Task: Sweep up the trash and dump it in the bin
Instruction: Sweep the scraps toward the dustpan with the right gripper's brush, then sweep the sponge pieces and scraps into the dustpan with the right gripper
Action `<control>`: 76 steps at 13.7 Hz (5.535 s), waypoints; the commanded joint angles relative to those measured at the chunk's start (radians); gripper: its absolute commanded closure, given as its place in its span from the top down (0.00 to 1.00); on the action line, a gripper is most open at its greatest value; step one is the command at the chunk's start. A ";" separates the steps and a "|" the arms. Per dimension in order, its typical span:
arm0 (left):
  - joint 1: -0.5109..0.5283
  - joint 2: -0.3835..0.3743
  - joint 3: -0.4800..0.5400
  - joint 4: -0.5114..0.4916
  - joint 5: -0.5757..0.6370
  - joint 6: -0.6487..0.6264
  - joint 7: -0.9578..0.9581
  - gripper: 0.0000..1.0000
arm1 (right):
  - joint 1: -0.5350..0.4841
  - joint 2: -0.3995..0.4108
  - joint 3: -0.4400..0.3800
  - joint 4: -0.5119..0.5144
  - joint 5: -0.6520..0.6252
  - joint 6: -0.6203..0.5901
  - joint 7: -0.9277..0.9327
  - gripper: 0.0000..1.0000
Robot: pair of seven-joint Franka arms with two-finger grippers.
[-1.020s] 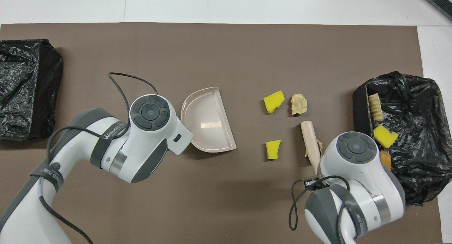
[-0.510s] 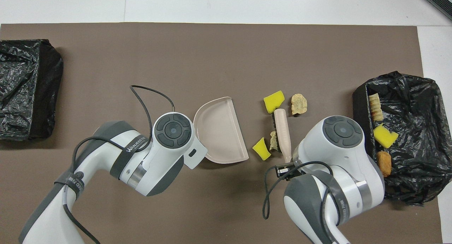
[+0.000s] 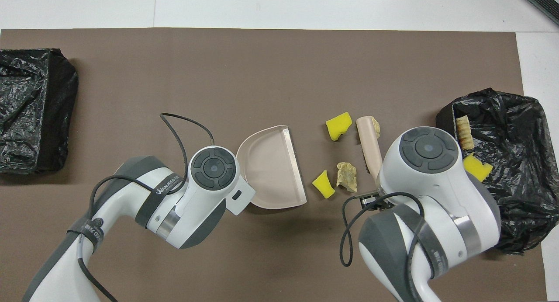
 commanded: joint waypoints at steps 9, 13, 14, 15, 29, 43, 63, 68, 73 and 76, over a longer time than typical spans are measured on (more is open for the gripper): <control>-0.045 -0.031 0.006 -0.018 0.013 0.021 -0.284 0.41 | -0.051 0.137 0.008 -0.003 -0.154 0.142 -0.095 0.00; -0.048 -0.033 0.006 -0.018 0.013 0.017 -0.272 0.00 | -0.047 0.141 0.006 0.042 -0.195 0.090 -0.106 0.00; -0.048 -0.034 0.006 -0.019 0.013 0.018 -0.266 0.00 | -0.054 0.152 0.006 0.086 -0.197 0.055 -0.109 0.00; -0.048 -0.034 0.006 -0.019 0.013 0.017 -0.248 0.00 | -0.065 0.166 0.006 0.101 -0.212 0.062 -0.129 0.00; -0.111 -0.051 -0.009 -0.004 0.023 -0.135 -0.204 0.00 | 0.105 0.197 0.011 -0.046 0.147 0.225 -0.124 0.00; -0.101 -0.049 -0.009 -0.009 0.017 -0.112 -0.404 0.00 | 0.056 -0.033 -0.003 -0.058 0.275 -0.079 -0.109 0.00; -0.108 -0.056 -0.011 -0.015 0.014 -0.115 -0.396 0.00 | 0.208 -0.015 0.009 -0.251 0.631 0.217 -0.014 0.00; -0.073 -0.072 -0.011 -0.013 0.013 -0.111 -0.292 0.00 | 0.191 -0.086 -0.006 -0.170 0.584 0.055 -0.089 0.00; -0.042 -0.131 -0.011 -0.015 0.004 -0.100 -0.211 0.00 | 0.170 -0.081 0.003 -0.059 0.245 -0.046 -0.242 0.00; 0.024 -0.193 -0.006 -0.016 -0.009 -0.127 -0.121 0.00 | 0.144 0.011 -0.002 0.052 0.161 -0.016 -0.348 0.00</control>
